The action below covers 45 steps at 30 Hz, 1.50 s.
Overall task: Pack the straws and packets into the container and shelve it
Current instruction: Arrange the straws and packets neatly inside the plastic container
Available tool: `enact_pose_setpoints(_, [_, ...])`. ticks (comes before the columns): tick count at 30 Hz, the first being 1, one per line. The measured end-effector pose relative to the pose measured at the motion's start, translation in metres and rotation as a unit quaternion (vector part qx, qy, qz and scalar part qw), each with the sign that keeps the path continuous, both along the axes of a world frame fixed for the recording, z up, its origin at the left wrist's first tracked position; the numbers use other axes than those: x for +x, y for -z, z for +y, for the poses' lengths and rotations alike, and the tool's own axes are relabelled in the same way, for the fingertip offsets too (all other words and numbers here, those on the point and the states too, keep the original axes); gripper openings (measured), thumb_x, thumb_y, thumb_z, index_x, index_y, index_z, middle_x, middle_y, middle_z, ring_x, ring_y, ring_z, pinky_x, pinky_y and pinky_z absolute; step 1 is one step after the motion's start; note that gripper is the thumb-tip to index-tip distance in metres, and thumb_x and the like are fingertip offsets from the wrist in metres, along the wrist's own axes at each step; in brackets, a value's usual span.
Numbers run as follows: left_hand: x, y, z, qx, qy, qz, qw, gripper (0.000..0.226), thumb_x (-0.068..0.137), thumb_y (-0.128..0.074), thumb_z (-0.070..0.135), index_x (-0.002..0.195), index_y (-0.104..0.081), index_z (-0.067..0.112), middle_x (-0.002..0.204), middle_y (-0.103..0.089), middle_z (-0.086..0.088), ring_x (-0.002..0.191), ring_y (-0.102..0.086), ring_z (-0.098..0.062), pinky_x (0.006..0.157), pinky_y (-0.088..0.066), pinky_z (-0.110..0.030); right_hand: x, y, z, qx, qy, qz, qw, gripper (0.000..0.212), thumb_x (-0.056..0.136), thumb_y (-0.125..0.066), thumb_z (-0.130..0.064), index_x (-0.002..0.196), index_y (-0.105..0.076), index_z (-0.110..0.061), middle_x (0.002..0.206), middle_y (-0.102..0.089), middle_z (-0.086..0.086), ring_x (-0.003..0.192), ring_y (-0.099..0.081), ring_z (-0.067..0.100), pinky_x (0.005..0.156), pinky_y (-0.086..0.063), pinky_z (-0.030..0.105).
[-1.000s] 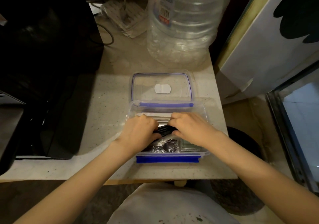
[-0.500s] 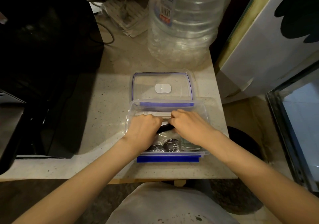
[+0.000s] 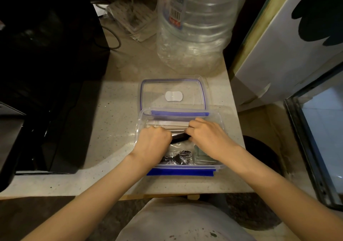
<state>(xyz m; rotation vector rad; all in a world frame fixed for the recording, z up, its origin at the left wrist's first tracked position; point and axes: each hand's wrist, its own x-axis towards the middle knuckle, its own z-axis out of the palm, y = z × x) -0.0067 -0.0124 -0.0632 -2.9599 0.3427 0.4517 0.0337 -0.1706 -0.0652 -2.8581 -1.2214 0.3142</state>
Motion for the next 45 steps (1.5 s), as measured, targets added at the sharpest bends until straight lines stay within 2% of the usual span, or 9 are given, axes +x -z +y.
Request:
enact_pose_setpoints(8, [-0.002,0.001,0.007,-0.068,-0.022,-0.008,0.997,0.019,0.089,-0.057,0.021,0.103,-0.066,0.011,0.105,-0.068,-0.009,0.095,-0.064,-0.026,0.081,-0.056,-0.037,0.001,-0.030,-0.034,0.079,0.064,-0.055,0.993,0.014,0.073,-0.078,-0.018,0.086,-0.077,-0.015,0.076,-0.075,0.001,0.075,-0.061,0.020,0.062,-0.050,0.034])
enact_pose_setpoints(15, [-0.005,-0.010,0.002,-0.117,-0.023,-0.032,0.992,0.026,0.087,-0.058,0.028,0.110,-0.063,0.016,0.108,-0.065,-0.005,0.097,-0.062,-0.024,0.078,-0.054,-0.034,-0.012,-0.046,-0.051,-0.010,0.049,-0.008,0.999,0.029,0.089,-0.056,-0.038,0.113,-0.065,-0.026,0.110,-0.067,-0.010,0.110,-0.045,0.013,0.092,-0.030,0.032])
enact_pose_setpoints(20, [-0.005,-0.008,-0.020,-0.185,-0.005,-0.035,0.982,0.021,0.088,-0.056,0.028,0.103,-0.065,0.016,0.102,-0.067,-0.004,0.091,-0.063,-0.024,0.072,-0.054,-0.034,-0.015,-0.038,-0.031,-0.075,0.032,-0.011,0.997,0.035,0.092,-0.048,-0.043,0.103,-0.067,-0.016,0.107,-0.067,-0.001,0.111,-0.045,0.017,0.102,-0.026,0.040])
enact_pose_setpoints(24, [0.001,0.005,-0.027,-0.179,0.003,-0.068,0.981,0.016,0.083,-0.065,0.017,0.099,-0.067,0.013,0.097,-0.066,-0.004,0.087,-0.063,-0.022,0.062,-0.052,-0.030,-0.016,-0.030,-0.022,-0.118,0.061,0.015,0.991,0.044,0.092,-0.042,-0.048,0.099,-0.066,-0.012,0.108,-0.066,0.003,0.114,-0.044,0.020,0.105,-0.022,0.047])
enact_pose_setpoints(28, [0.003,0.008,-0.021,-0.185,-0.009,-0.097,0.978,0.020,0.056,-0.081,0.002,0.069,-0.067,0.007,0.069,-0.065,-0.009,0.059,-0.062,-0.026,0.038,-0.050,-0.030,-0.015,-0.028,-0.024,-0.112,0.069,0.031,0.991,0.047,0.090,-0.043,-0.053,0.101,-0.064,-0.012,0.111,-0.063,0.003,0.115,-0.043,0.020,0.107,-0.022,0.048])
enact_pose_setpoints(33, [-0.002,0.007,-0.015,-0.187,-0.039,-0.099,0.977,0.026,0.067,-0.077,0.012,0.091,-0.071,0.005,0.092,-0.067,-0.012,0.086,-0.063,-0.030,0.060,-0.058,-0.038,-0.015,-0.027,-0.030,-0.088,0.067,0.058,0.992,0.049,0.089,-0.042,-0.056,0.109,-0.061,-0.015,0.115,-0.062,0.001,0.117,-0.042,0.019,0.110,-0.020,0.047])
enact_pose_setpoints(37, [-0.002,0.011,-0.013,-0.150,-0.028,-0.098,0.983,0.014,0.058,-0.081,0.006,0.069,-0.074,0.011,0.069,-0.069,-0.006,0.066,-0.063,-0.025,0.047,-0.053,-0.030,-0.015,-0.026,-0.030,-0.077,0.065,0.062,0.993,0.050,0.089,-0.043,-0.056,0.111,-0.060,-0.015,0.117,-0.061,0.001,0.117,-0.041,0.019,0.111,-0.020,0.047])
enact_pose_setpoints(41, [0.002,0.007,-0.014,-0.106,-0.014,-0.091,0.990,0.025,0.038,-0.086,0.002,0.051,-0.070,0.016,0.051,-0.063,-0.001,0.046,-0.059,-0.021,0.038,-0.042,-0.023,-0.013,-0.027,-0.033,-0.078,0.062,0.083,0.992,0.053,0.086,-0.045,-0.058,0.115,-0.059,-0.015,0.118,-0.059,0.000,0.116,-0.040,0.018,0.109,-0.022,0.045])
enact_pose_setpoints(45, [0.006,0.008,-0.016,-0.100,-0.011,-0.088,0.991,0.018,0.051,-0.083,0.004,0.060,-0.071,0.014,0.059,-0.065,-0.003,0.051,-0.061,-0.022,0.040,-0.038,-0.024,-0.008,-0.029,-0.035,-0.065,0.055,0.120,0.989,0.051,0.085,-0.048,-0.056,0.122,-0.055,-0.022,0.120,-0.057,-0.003,0.118,-0.038,0.016,0.109,-0.023,0.043])
